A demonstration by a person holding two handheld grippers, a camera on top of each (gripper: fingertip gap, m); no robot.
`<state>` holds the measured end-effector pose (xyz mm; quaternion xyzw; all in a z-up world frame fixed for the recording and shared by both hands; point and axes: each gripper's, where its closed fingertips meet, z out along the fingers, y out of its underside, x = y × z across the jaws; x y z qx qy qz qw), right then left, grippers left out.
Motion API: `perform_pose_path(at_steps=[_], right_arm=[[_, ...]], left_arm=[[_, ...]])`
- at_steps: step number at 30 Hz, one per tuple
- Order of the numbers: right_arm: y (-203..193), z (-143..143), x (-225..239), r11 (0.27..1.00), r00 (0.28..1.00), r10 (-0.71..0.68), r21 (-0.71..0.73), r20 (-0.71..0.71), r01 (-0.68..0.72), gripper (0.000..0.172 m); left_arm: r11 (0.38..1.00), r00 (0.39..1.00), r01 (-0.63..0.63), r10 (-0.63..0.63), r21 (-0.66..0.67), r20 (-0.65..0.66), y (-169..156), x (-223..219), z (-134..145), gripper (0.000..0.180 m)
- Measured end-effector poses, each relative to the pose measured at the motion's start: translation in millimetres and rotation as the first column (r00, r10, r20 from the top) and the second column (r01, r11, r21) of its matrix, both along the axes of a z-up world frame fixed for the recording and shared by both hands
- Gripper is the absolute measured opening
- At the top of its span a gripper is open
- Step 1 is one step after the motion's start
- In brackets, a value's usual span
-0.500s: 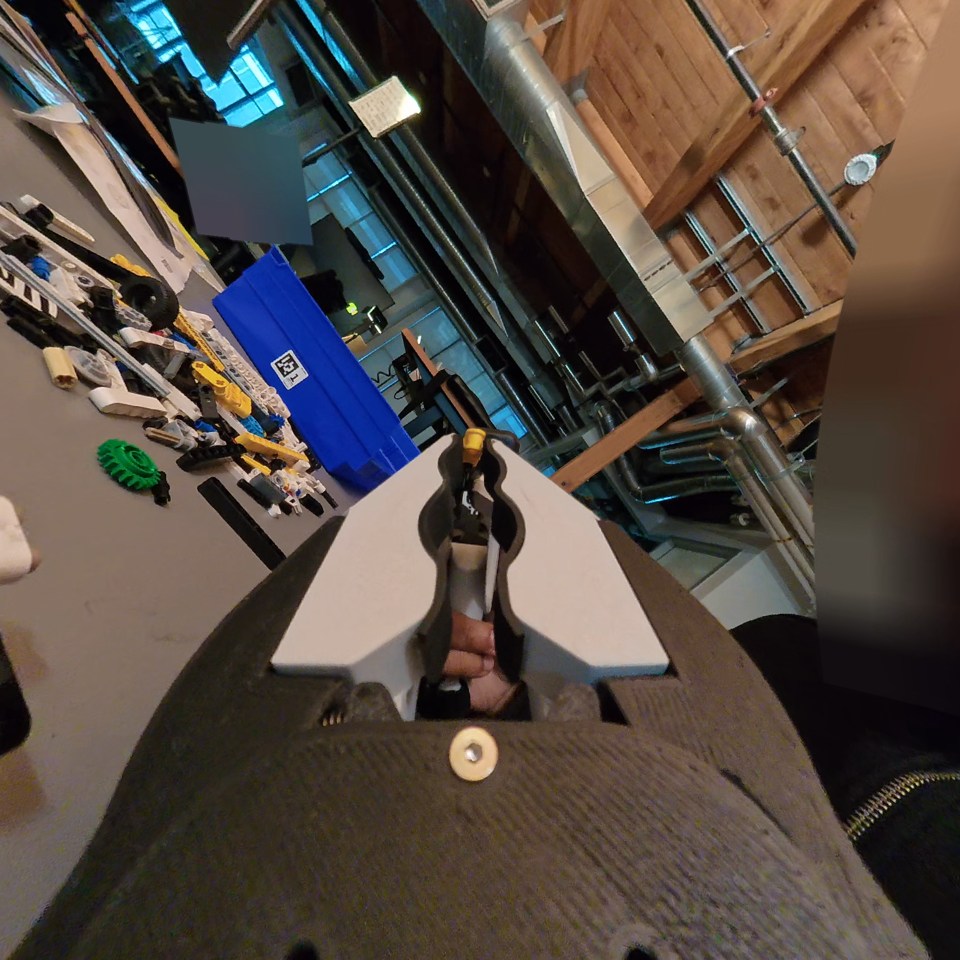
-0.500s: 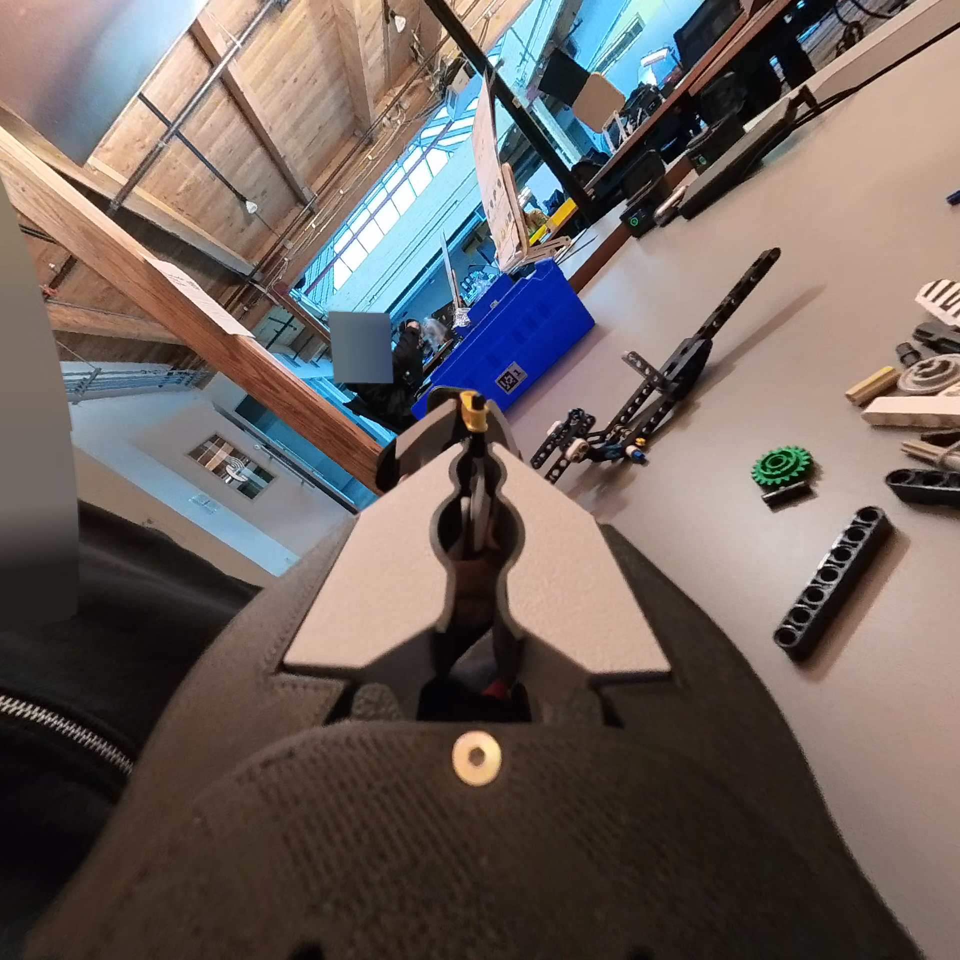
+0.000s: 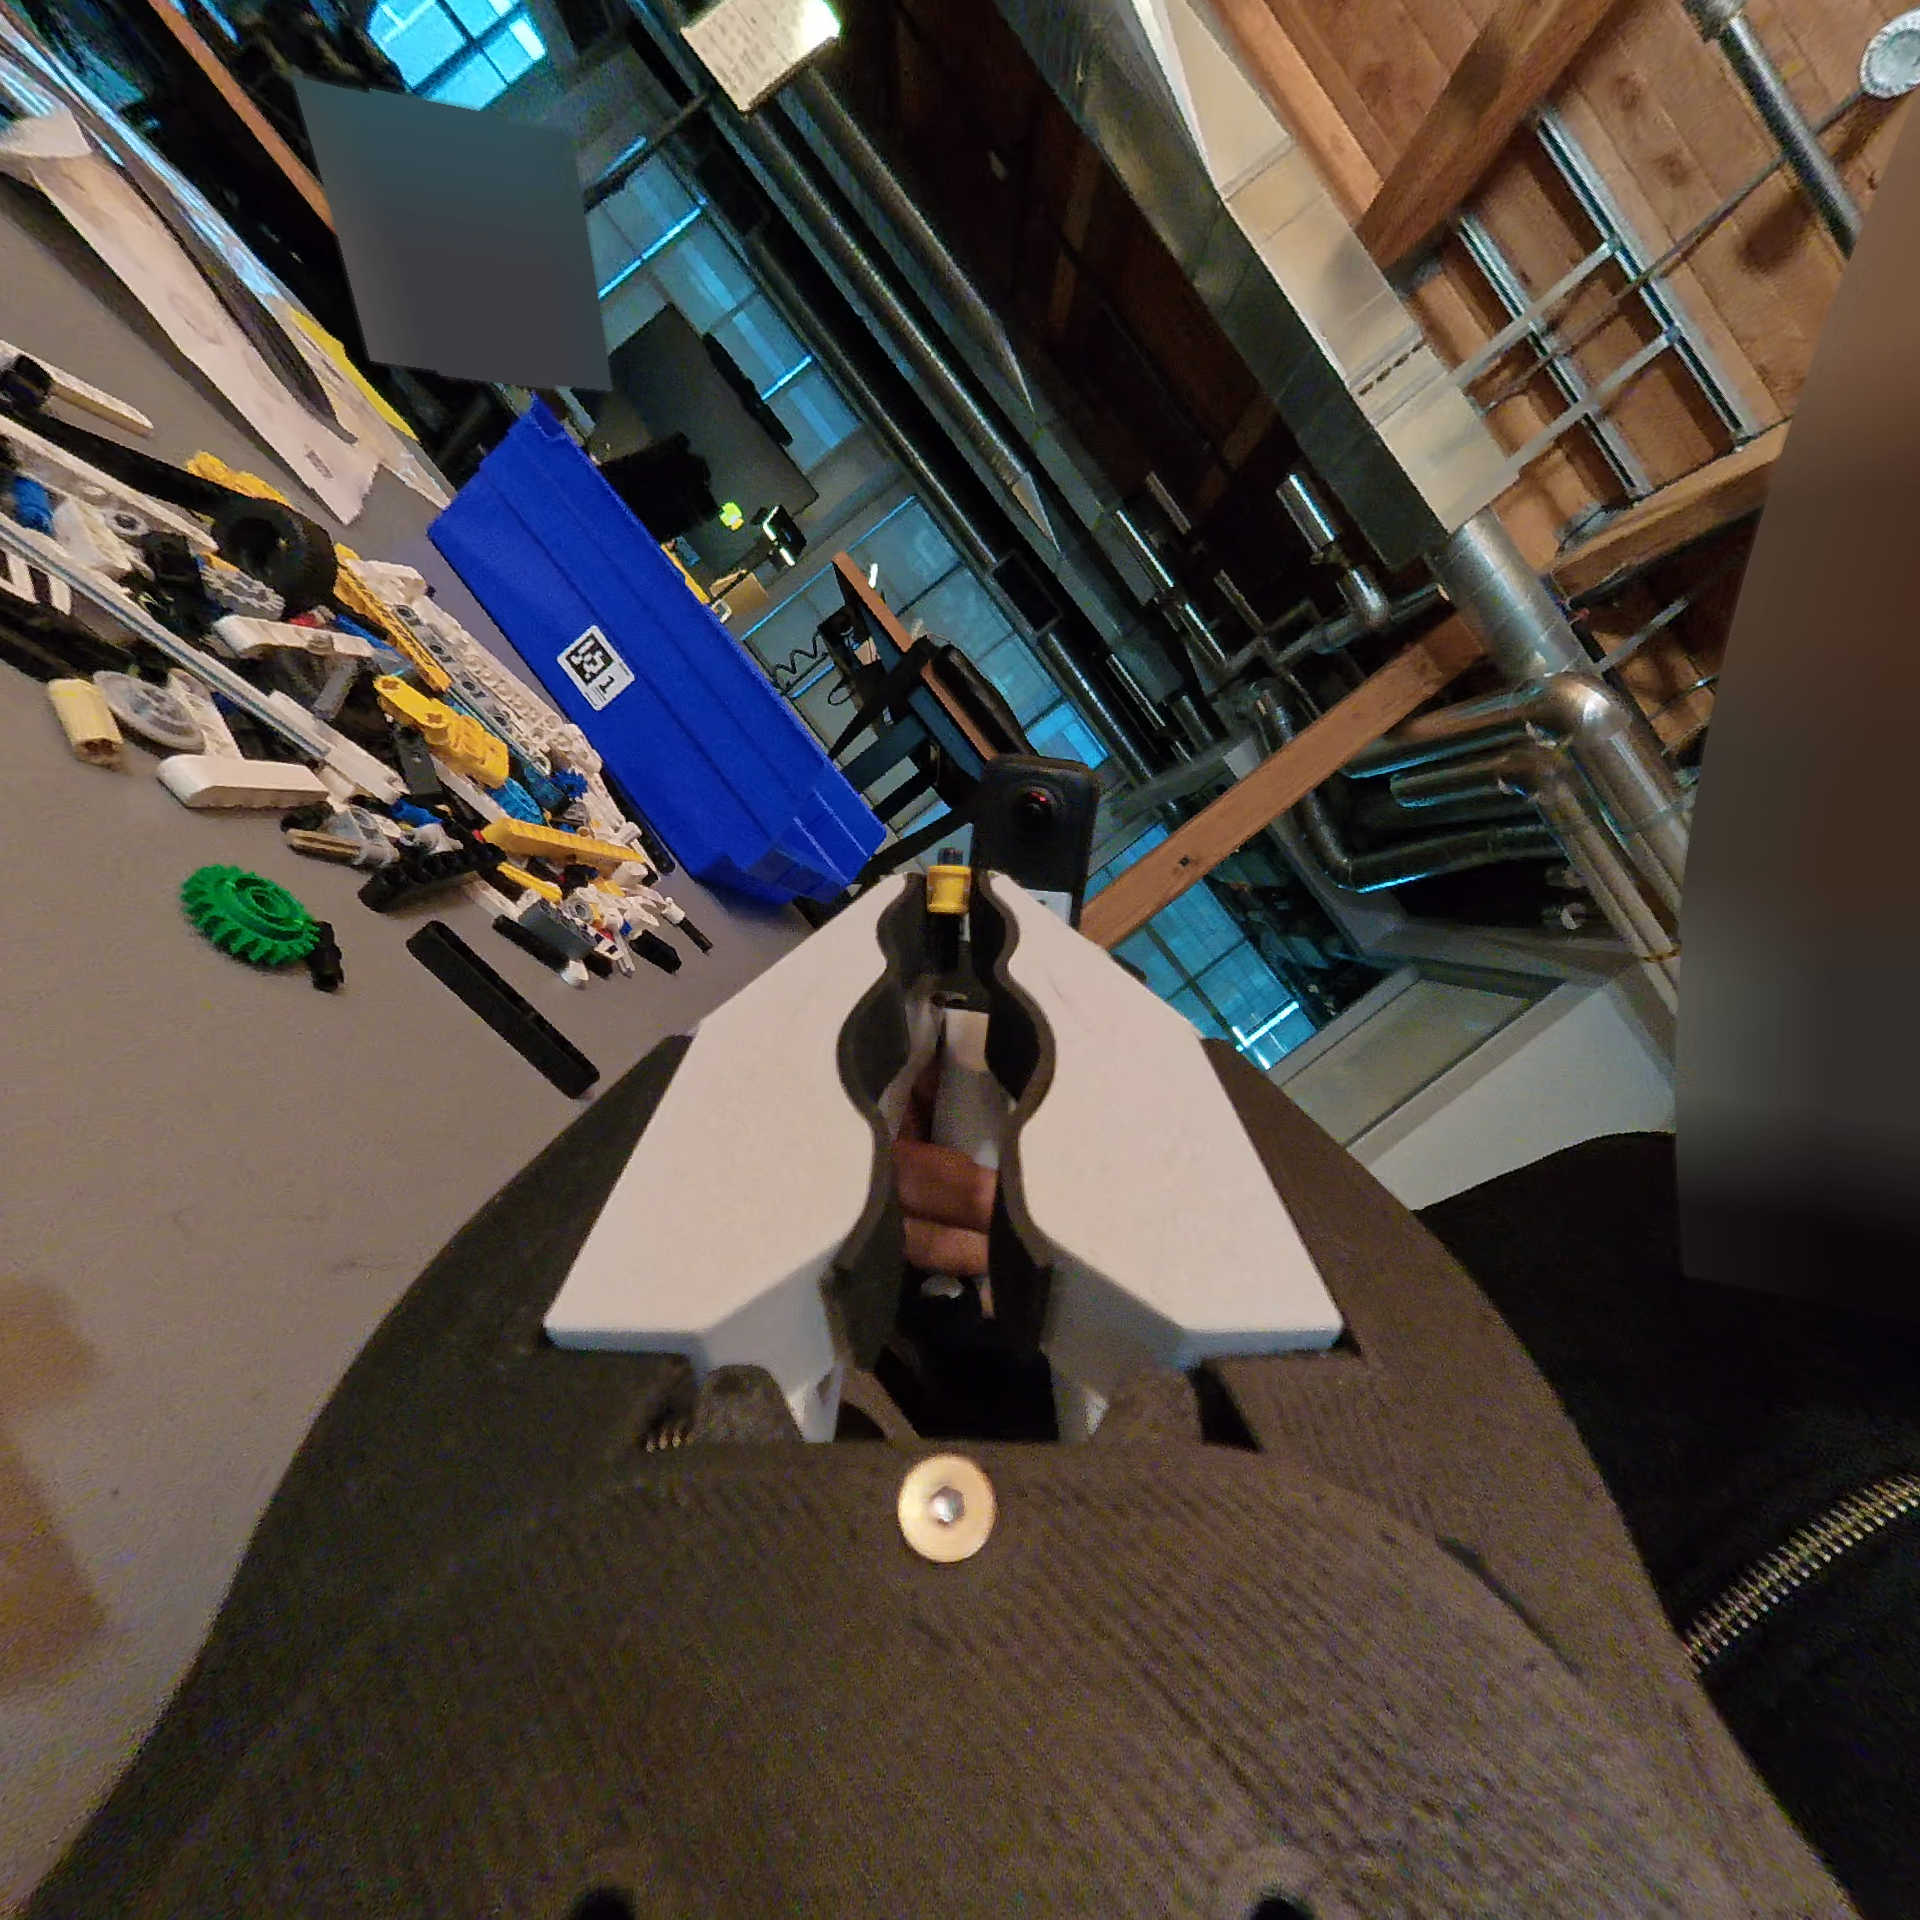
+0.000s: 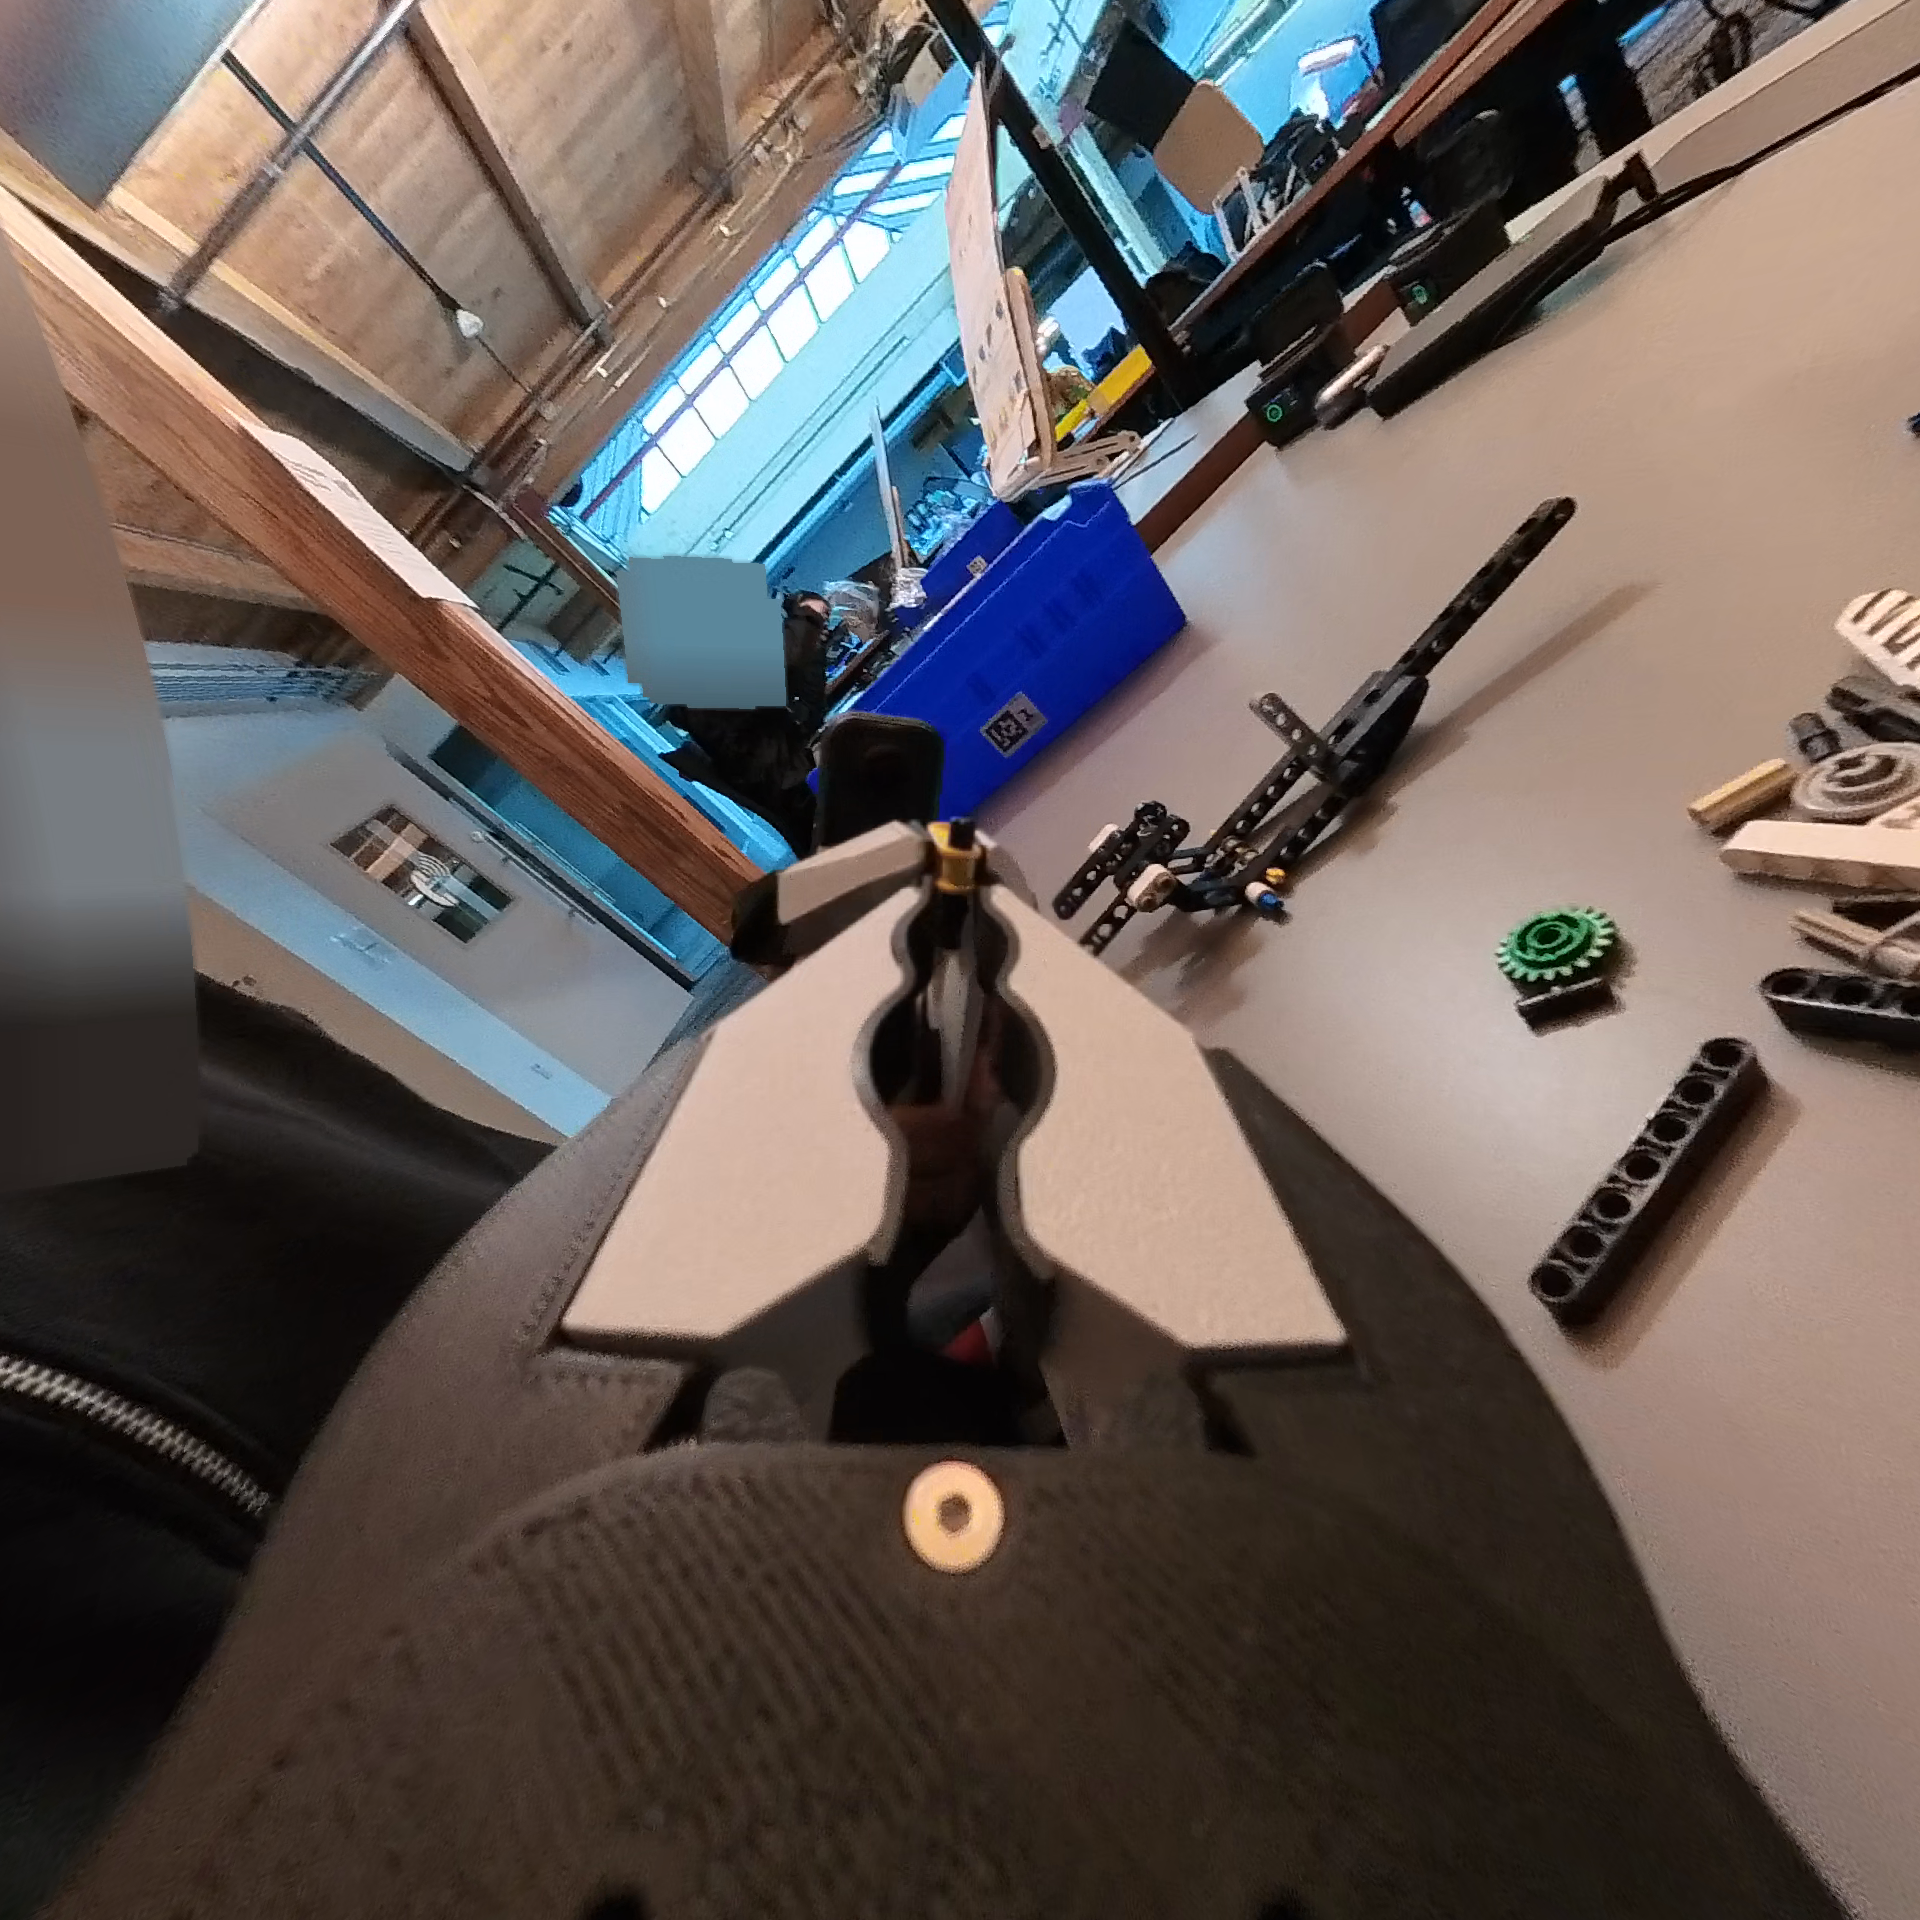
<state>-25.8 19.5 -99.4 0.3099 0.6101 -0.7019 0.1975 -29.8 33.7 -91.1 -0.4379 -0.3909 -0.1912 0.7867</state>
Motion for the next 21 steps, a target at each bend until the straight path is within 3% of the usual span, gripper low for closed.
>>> perform_pose_path(at_steps=[10, 21], right_arm=[[-4.5, 1.7, 1.7, 1.000, 0.999, -0.025, -0.011, 0.042, 0.025, 0.002], [-8.5, 13.5, 6.6, 0.999, 0.997, -0.045, -0.016, 0.065, 0.046, 0.003]], left_arm=[[0.993, 0.993, -0.115, 0.115, -0.005, 0.003, -6.5, -4.6, 4.2, 0.002], [0.983, 0.988, -0.147, 0.140, 0.107, 0.068, -11.9, -5.4, 19.0, 0.002]])
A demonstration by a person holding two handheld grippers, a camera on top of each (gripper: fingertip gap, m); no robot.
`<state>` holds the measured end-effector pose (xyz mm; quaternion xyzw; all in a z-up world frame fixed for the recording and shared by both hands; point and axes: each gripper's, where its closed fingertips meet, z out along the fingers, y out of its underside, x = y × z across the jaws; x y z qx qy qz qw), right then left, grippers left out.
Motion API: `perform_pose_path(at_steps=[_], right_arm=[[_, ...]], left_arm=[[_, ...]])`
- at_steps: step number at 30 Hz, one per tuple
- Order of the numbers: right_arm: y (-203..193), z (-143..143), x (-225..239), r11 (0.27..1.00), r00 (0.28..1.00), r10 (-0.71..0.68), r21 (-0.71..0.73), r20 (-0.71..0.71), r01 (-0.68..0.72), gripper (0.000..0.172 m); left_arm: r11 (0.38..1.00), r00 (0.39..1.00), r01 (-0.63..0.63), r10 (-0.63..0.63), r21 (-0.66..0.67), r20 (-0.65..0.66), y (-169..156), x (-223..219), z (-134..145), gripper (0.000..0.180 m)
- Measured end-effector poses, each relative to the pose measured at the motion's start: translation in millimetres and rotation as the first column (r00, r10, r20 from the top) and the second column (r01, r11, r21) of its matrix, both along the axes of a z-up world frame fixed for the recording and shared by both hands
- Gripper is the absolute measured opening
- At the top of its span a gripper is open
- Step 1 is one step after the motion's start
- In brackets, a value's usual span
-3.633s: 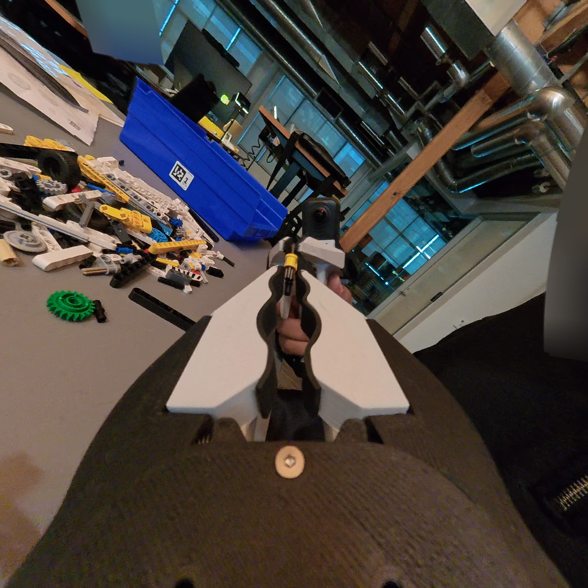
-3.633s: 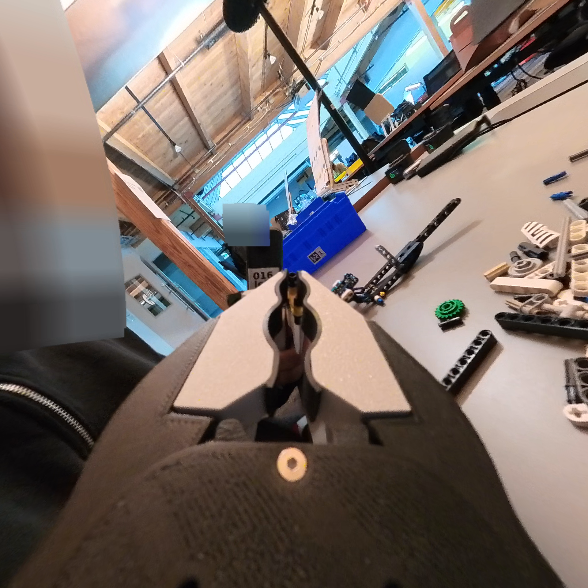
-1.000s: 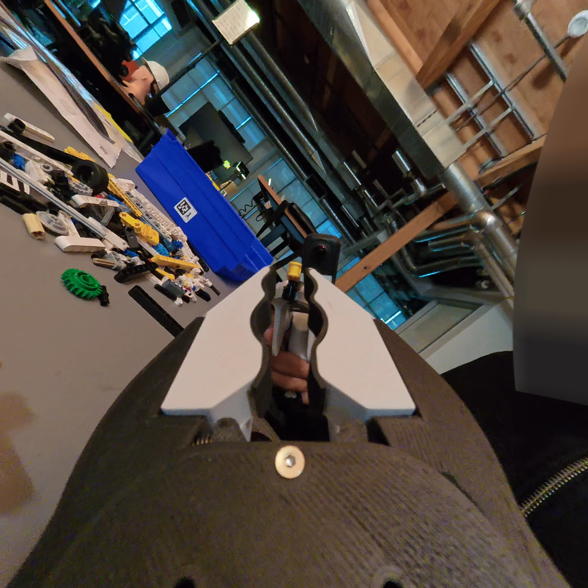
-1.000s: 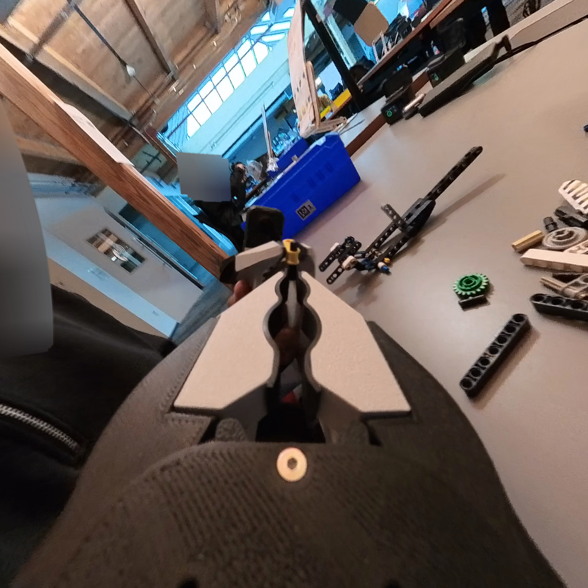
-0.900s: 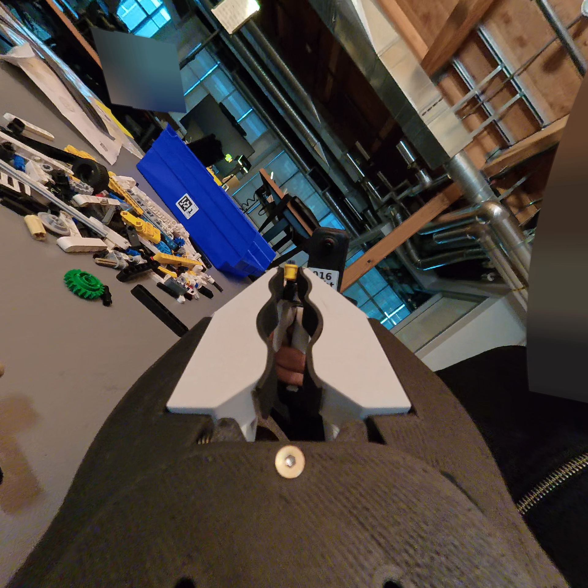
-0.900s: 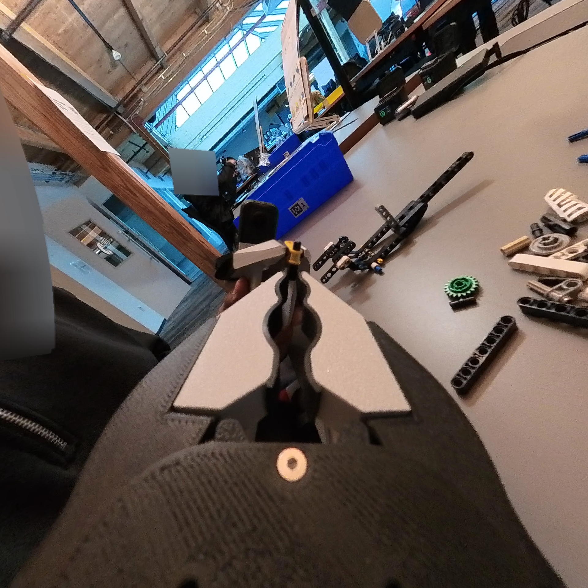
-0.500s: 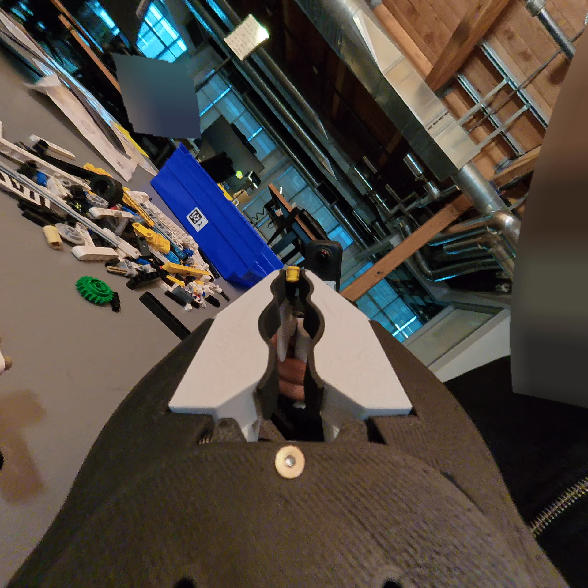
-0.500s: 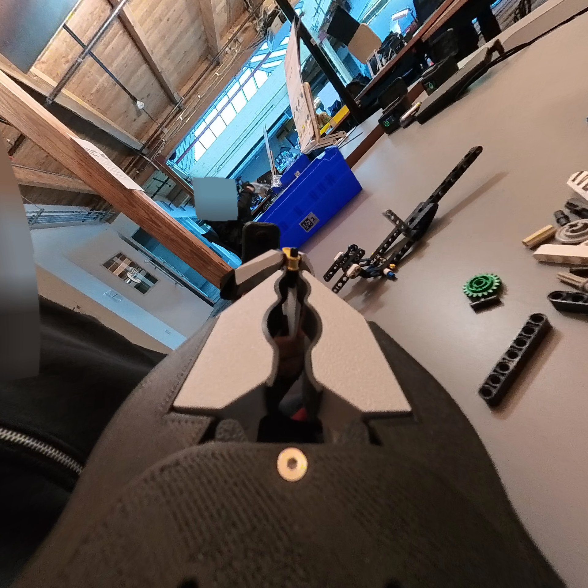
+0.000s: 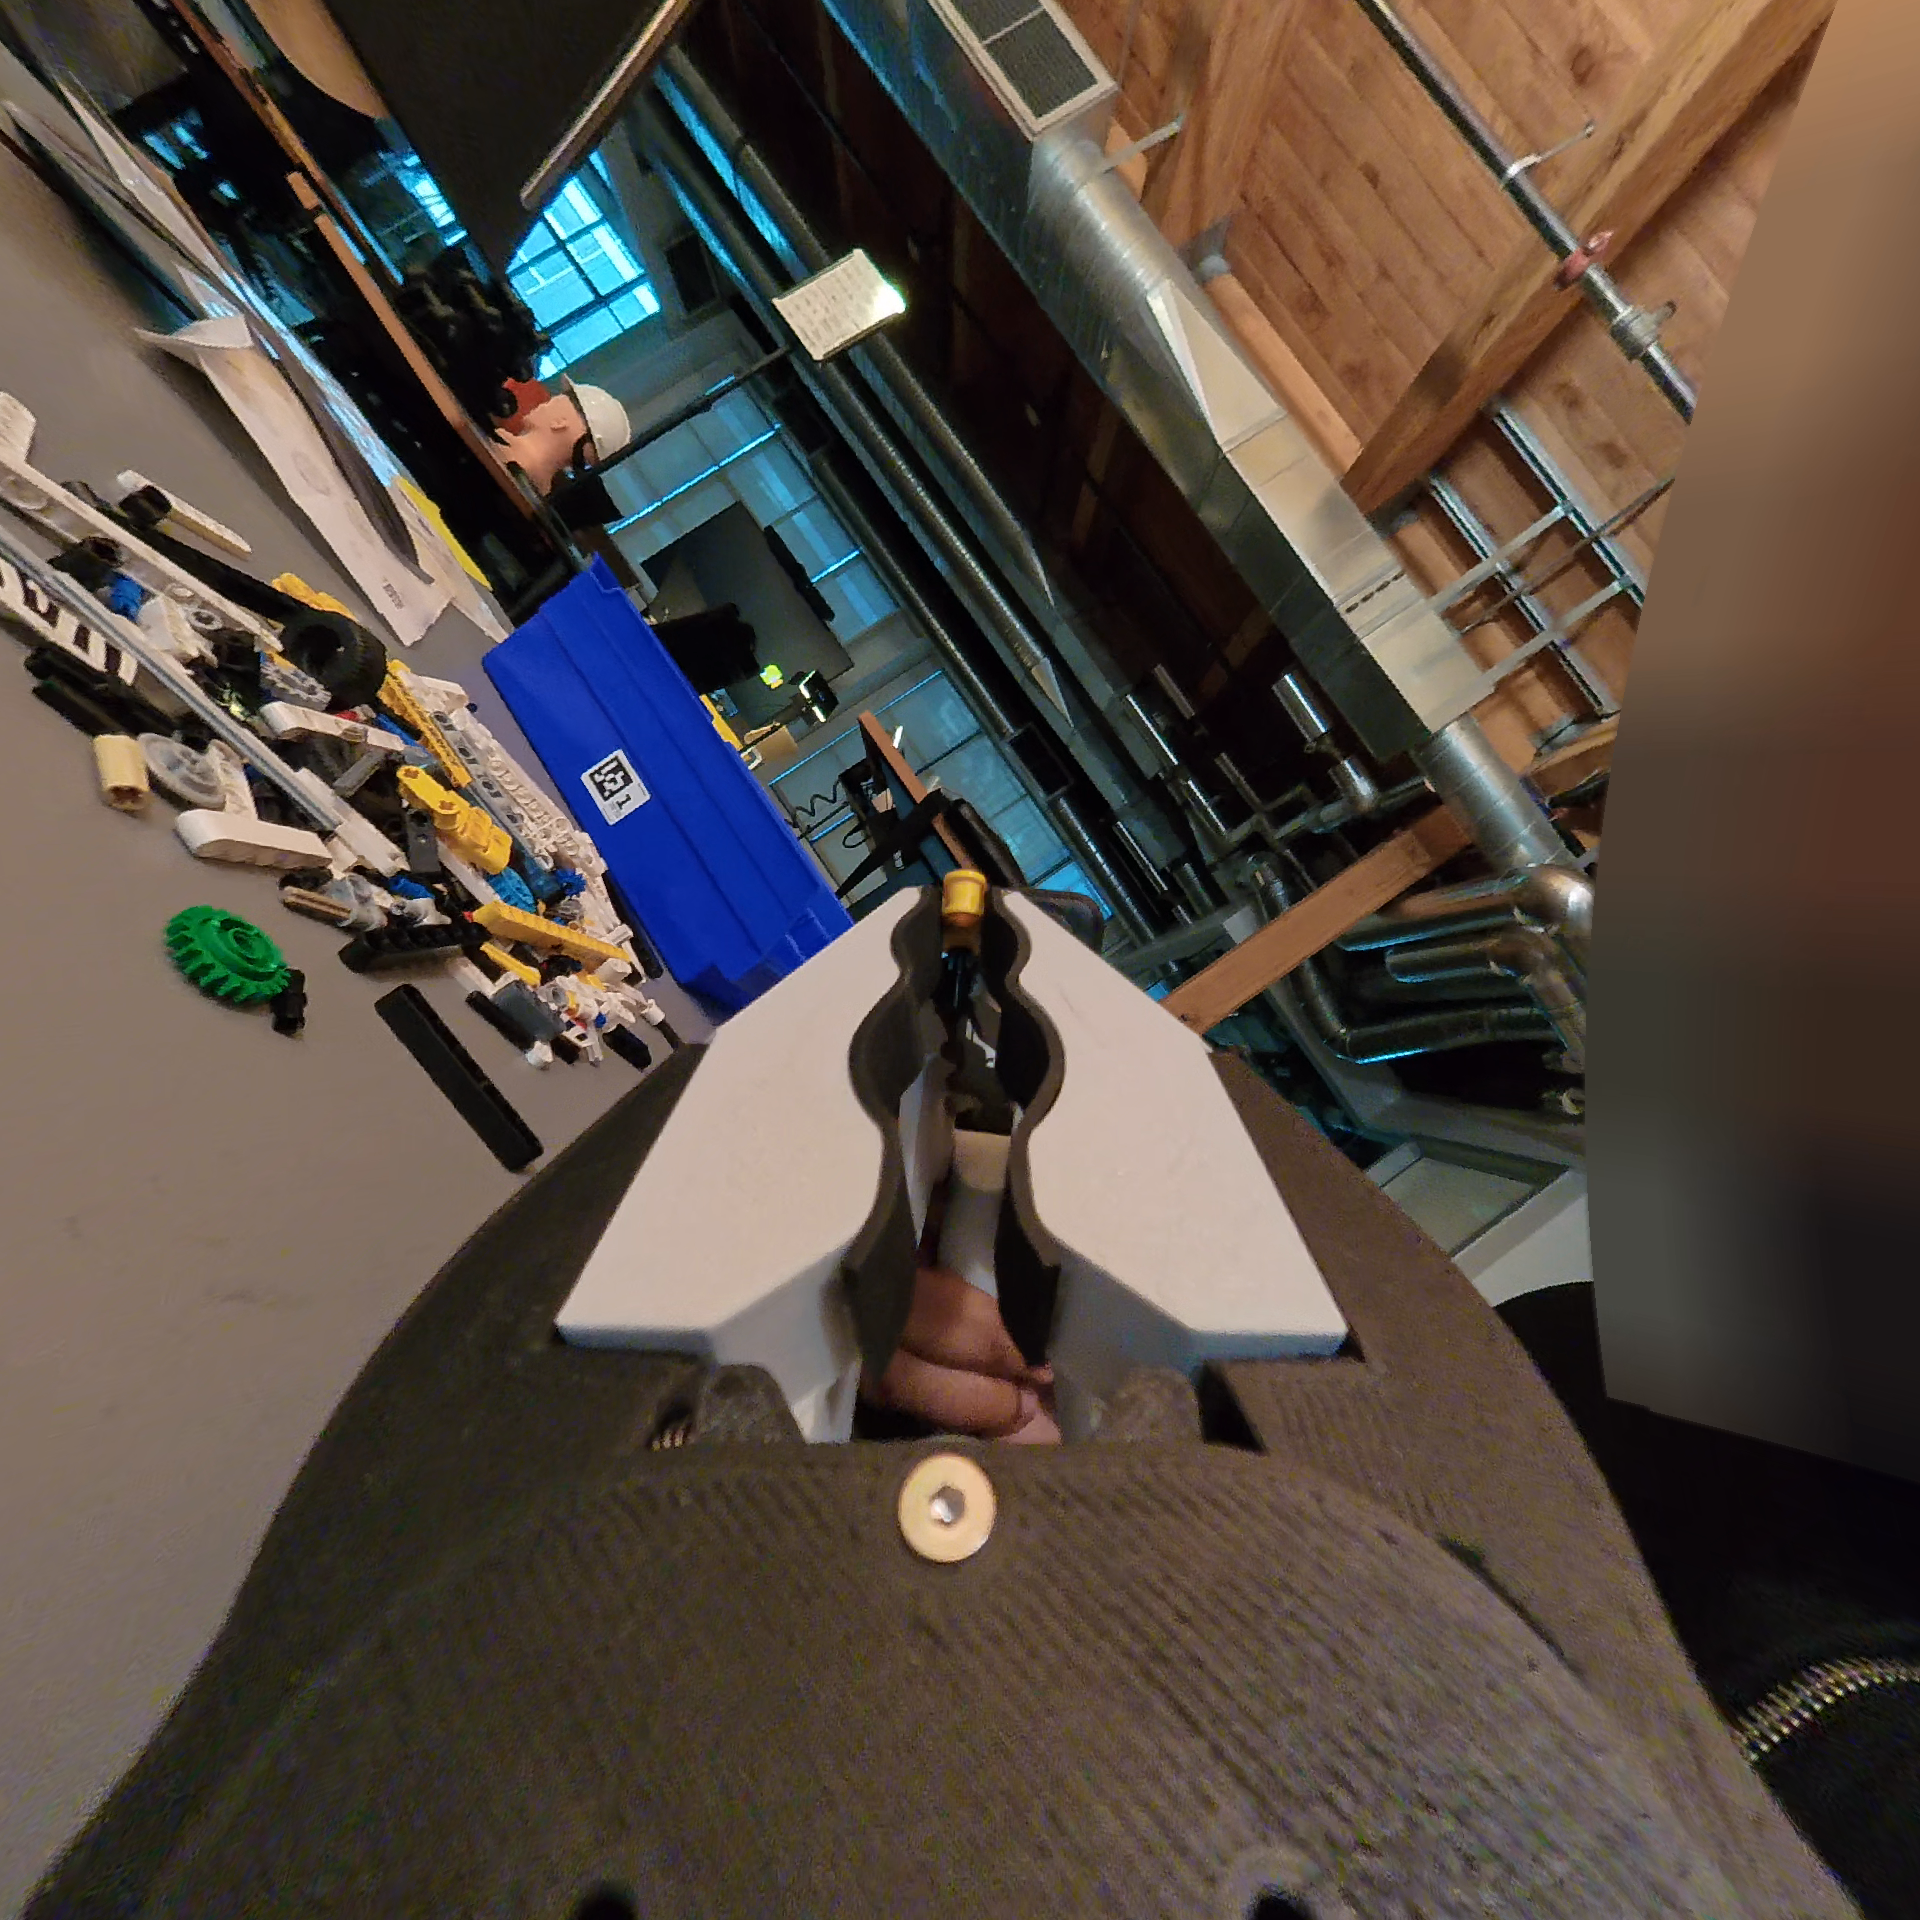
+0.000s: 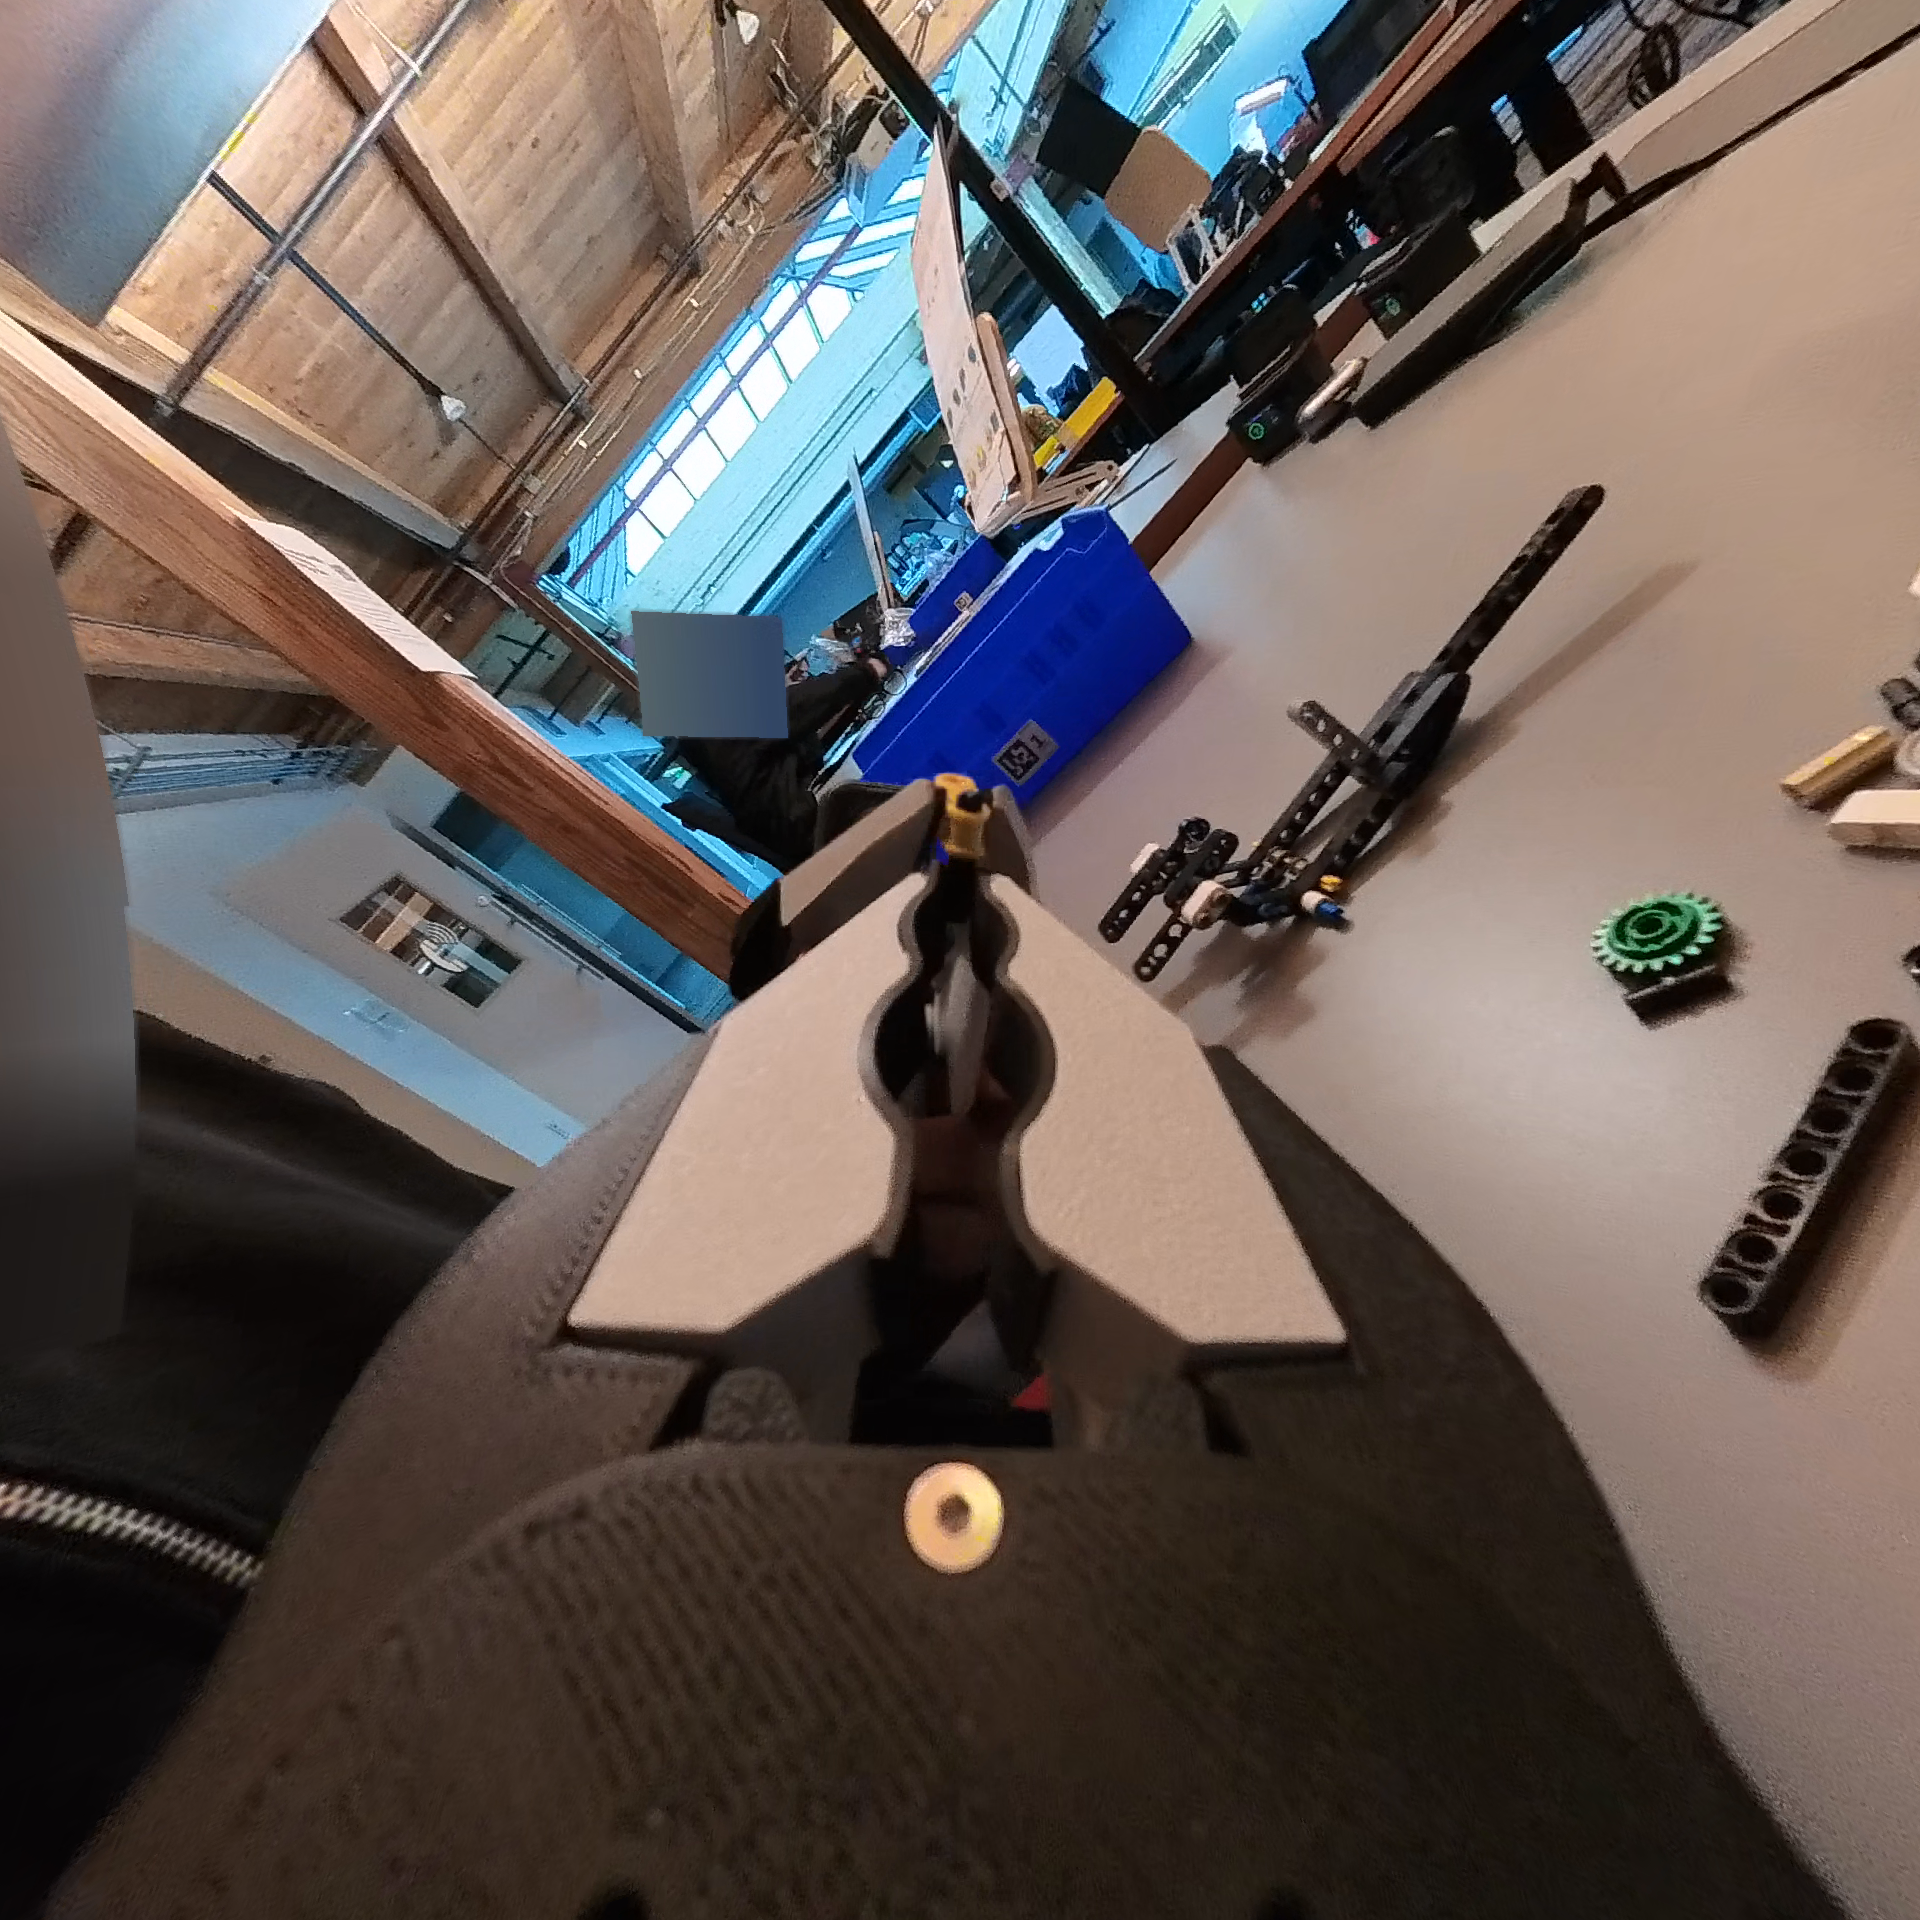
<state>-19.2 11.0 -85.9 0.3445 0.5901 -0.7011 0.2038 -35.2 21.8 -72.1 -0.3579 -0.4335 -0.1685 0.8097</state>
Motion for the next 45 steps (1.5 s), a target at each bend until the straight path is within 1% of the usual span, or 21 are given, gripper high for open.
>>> perform_pose_path(at_steps=[6, 14, 15, 16, 17, 18, 19, 20, 22, 23, 25, 27, 29, 30, 32, 33, 34, 37, 40, 42, 45], right_arm=[[1.9, 6.1, 5.2, 0.999, 0.999, 0.018, -0.040, 0.031, -0.017, 0.003], [7.9, 9.9, 4.8, 0.999, 1.000, -0.012, -0.033, 0.013, 0.013, 0.003], [7.5, 7.6, 8.0, 1.000, 1.000, 0.014, -0.013, 0.010, -0.014, 0.002], [4.0, -2.7, 15.6, 0.997, 0.998, 0.055, 0.047, 0.009, -0.055, 0.001], [2.2, -14.3, 22.3, 0.993, 0.998, 0.066, 0.093, 0.015, -0.068, 0.001], [5.3, -20.6, 24.4, 0.994, 0.998, 0.050, 0.095, 0.034, -0.053, 0.002], [12.4, -18.8, 19.3, 0.998, 0.998, 0.022, 0.057, 0.051, -0.025, 0.002], [22.3, -15.1, 9.4, 1.000, 0.998, -0.008, 0.025, 0.061, 0.006, 0.002], [45.2, -12.8, -18.3, 0.994, 0.995, -0.100, 0.050, 0.019, 0.099, 0.002], [56.9, -15.8, -35.4, 0.981, 0.987, -0.155, 0.116, -0.032, 0.157, 0.002], [79.7, -27.6, -72.3, 0.909, 0.960, -0.219, 0.320, -0.173, 0.265, 0.002], [105.0, -44.2, -113.9, 0.750, 0.919, -0.235, 0.543, -0.317, 0.379, 0.003], [126.9, -55.7, -153.3, 0.572, 0.882, -0.213, 0.678, -0.421, 0.462, 0.002], [134.2, -60.9, -169.9, 0.501, 0.872, -0.195, 0.719, -0.449, 0.482, 0.001], [136.3, -71.6, -190.5, 0.440, 0.887, -0.159, 0.774, -0.433, 0.457, 0.003], [133.6, -75.9, -196.0, 0.437, 0.899, -0.148, 0.789, -0.411, 0.433, 0.003], [131.1, -80.0, -199.7, 0.436, 0.909, -0.142, 0.800, -0.392, 0.413, 0.003], [137.6, -88.7, -207.4, 0.395, 0.912, -0.163, 0.822, -0.377, 0.410, 0.005], [145.7, -82.0, -207.5, 0.398, 0.898, -0.177, 0.805, -0.403, 0.440, 0.017], [151.1, -71.5, -207.2, 0.423, 0.882, -0.203, 0.775, -0.424, 0.470, 0.022], [148.3, -55.3, -196.6, 0.512, 0.883, -0.203, 0.722, -0.424, 0.465, 0.024]], left_arm=[[1.000, 0.999, -0.026, 0.025, -0.017, -0.040, 1.2, 1.8, 8.7, 0.002], [0.998, 0.998, -0.037, 0.034, -0.051, -0.059, 5.6, -0.3, 13.7, 0.002], [0.998, 0.998, -0.043, 0.041, -0.043, -0.055, 4.7, -1.6, 15.4, 0.003], [0.988, 0.988, -0.147, 0.149, 0.046, -0.043, -17.7, -13.0, 25.1, 0.005], [0.970, 0.977, -0.205, 0.211, 0.130, -0.026, -48.7, -24.4, 37.1, 0.006], [0.959, 0.964, -0.252, 0.261, 0.130, -0.055, -74.2, -32.4, 48.7, 0.006], [0.945, 0.937, -0.322, 0.327, 0.054, -0.123, -91.3, -36.1, 58.4, 0.005], [0.937, 0.923, -0.349, 0.338, -0.030, -0.183, -95.9, -36.7, 66.7, 0.005], [0.940, 0.944, -0.278, 0.230, -0.197, -0.236, -77.5, -37.2, 73.7, 0.005], [0.930, 0.953, -0.235, 0.164, -0.282, -0.254, -64.0, -38.8, 73.1, 0.005], [0.873, 0.973, -0.133, 0.024, -0.470, -0.230, -35.8, -47.8, 60.3, 0.006], [0.788, 0.970, -0.104, -0.055, -0.607, -0.238, -15.8, -63.1, 50.9, 0.006], [0.643, 0.967, -0.109, -0.108, -0.758, -0.230, -2.4, -89.7, 29.6, 0.005], [0.542, 0.971, -0.093, -0.135, -0.835, -0.196, 1.5, -105.7, 11.8, 0.005], [0.358, 0.980, -0.015, -0.181, -0.934, -0.085, 6.0, -133.4, -26.9, 0.005], [0.298, 0.980, 0.044, -0.198, -0.953, -0.017, 8.6, -143.1, -44.6, 0.005], [0.268, 0.974, 0.114, -0.219, -0.957, 0.055, 13.5, -148.7, -59.3, 0.005], [0.250, 0.949, 0.247, -0.258, -0.936, 0.182, 29.0, -159.8, -83.5, 0.005], [0.238, 0.951, 0.247, -0.245, -0.939, 0.188, 34.1, -178.3, -89.0, 0.006], [0.283, 0.946, 0.273, -0.250, -0.920, 0.204, 41.3, -184.5, -85.1, 0.008], [0.358, 0.952, 0.266, -0.246, -0.895, 0.185, 47.7, -187.9, -70.2, 0.025]])
